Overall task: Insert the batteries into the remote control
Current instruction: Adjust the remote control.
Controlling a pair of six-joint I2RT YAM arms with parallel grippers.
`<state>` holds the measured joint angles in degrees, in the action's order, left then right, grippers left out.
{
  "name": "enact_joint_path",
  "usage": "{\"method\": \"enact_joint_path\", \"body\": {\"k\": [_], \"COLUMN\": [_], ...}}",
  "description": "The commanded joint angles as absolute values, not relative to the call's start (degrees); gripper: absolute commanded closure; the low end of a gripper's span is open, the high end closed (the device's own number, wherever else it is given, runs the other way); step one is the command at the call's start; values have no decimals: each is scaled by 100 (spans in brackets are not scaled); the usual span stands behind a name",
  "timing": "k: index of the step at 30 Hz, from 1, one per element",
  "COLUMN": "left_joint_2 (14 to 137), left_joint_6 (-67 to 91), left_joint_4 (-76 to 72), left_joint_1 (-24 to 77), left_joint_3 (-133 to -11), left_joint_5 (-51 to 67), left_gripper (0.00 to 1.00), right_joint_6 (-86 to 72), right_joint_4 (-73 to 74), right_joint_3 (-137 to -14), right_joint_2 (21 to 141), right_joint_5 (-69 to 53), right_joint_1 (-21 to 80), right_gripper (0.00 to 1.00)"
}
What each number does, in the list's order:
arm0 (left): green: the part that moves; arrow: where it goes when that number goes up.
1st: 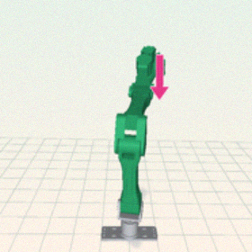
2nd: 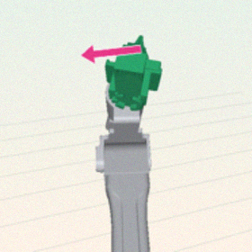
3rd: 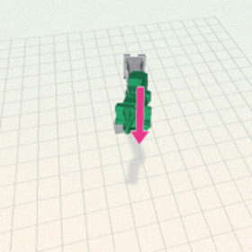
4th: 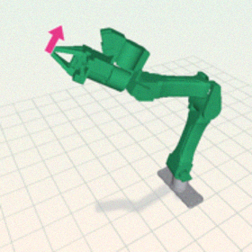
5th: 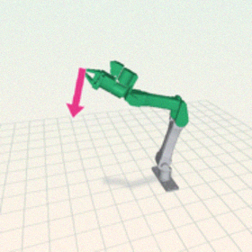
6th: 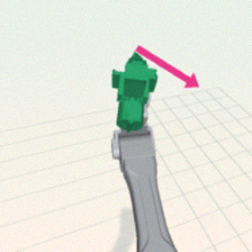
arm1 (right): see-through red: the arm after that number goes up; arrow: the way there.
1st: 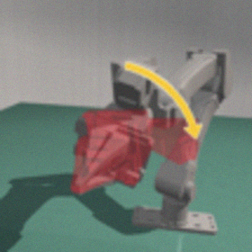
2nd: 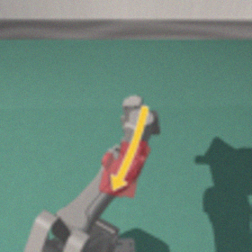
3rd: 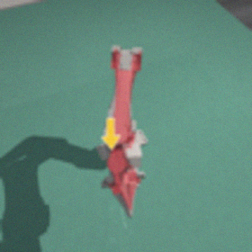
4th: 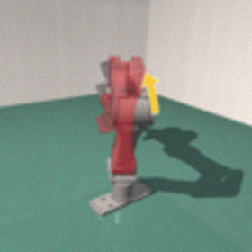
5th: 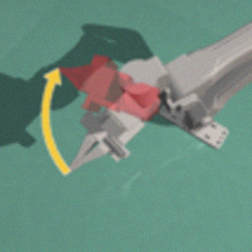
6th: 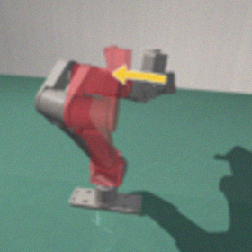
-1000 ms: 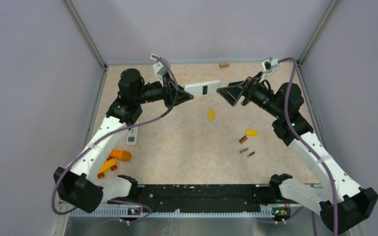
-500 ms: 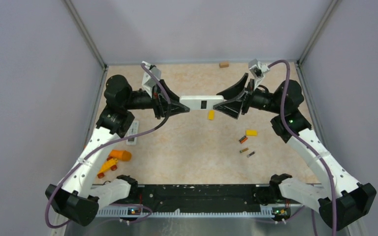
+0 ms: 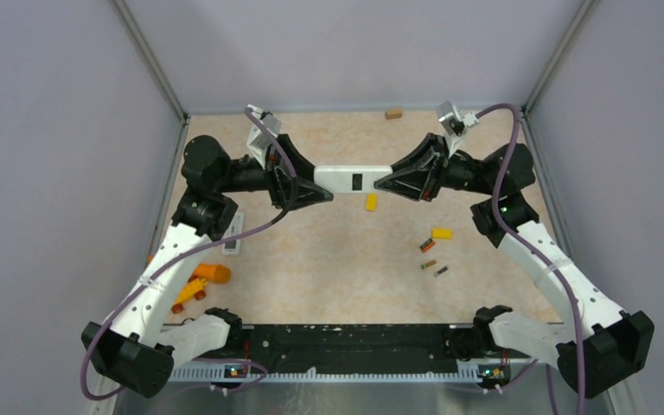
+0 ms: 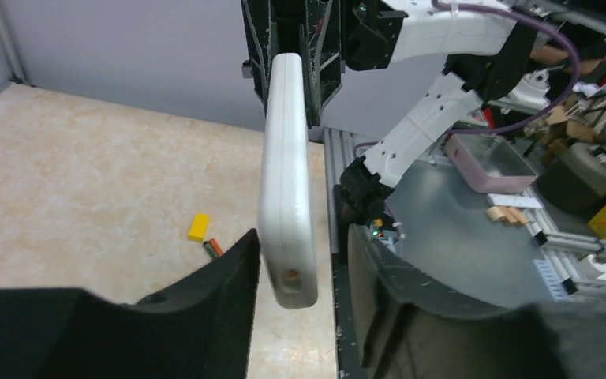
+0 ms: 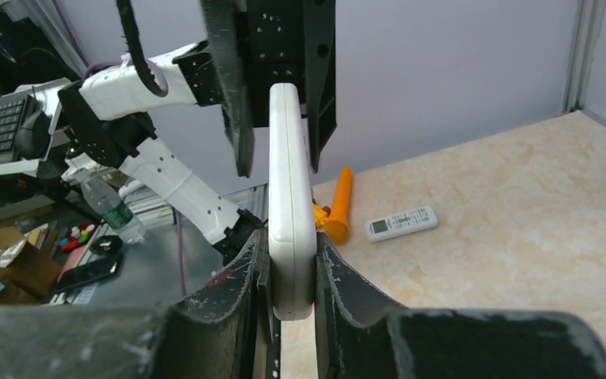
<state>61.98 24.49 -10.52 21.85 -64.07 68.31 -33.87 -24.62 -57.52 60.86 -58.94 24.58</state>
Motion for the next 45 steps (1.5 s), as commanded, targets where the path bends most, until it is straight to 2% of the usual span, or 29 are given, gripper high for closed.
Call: {"method": "enact_joint_path", "body": {"k": [1, 4, 7, 14, 20, 22, 25, 29, 31, 39, 41, 42, 43, 45], "left_joint_2": [6120, 6202, 6312, 6792, 7348, 7530, 7782, 7976, 8046, 8272, 8339, 8363, 8387, 8387], "left_joint_6": [3152, 3730, 4382, 5977, 6572, 6706, 6925, 7139, 7183, 7223, 7249, 7255, 7246, 7161], "left_joint_4": [-2212, -2716, -3280, -4892, -5554, -5550, -5587, -5690, -5699, -5634, -5657, -5652, -5653, -5656], "left_joint_1": [2231, 2238, 2240, 2282, 2443, 2517, 2619, 2709, 2752, 2794, 2806, 2816, 2821, 2823], "left_joint_3": [-6316, -6217, -6064, -5566, -5667, -5773, -5860, -5809, -5810, -5912, -5951, -5970, -5980, -5979], "left_joint_5": [6559, 6050, 5258, 3811, 3375, 3321, 3249, 3067, 2988, 2804, 2820, 2835, 2844, 2877], "left_gripper": [38, 19, 11, 9, 12, 15, 26, 46, 53, 58, 67, 75, 87, 100], "right_joint_6": [-4048, -4547, -5246, -6355, -7157, -7329, -7429, -7420, -7402, -7169, -7065, -7007, -6964, -6858], "right_joint_4": [-3476, -4099, -4902, -5510, -6169, -6242, -6260, -6140, -6079, -5709, -5626, -5569, -5486, -5316], "right_joint_3": [-5578, -5372, -5088, -4637, -4519, -4501, -4436, -4403, -4420, -4358, -4323, -4316, -4316, -4326], "right_joint_2": [6150, 6128, 6143, 6374, 6802, 6930, 6995, 7004, 7025, 7018, 6989, 6970, 6955, 6924], "right_joint_5": [-5616, -4950, -4157, -2651, -2648, -2690, -2664, -2624, -2636, -2694, -2665, -2663, -2663, -2703], "right_joint_1": [2444, 2443, 2444, 2443, 2463, 2483, 2484, 2489, 2487, 2488, 2491, 2490, 2488, 2488], "right_gripper": [99, 100, 100, 100, 100, 100, 100, 100, 100, 100, 100, 100, 100, 99]}}
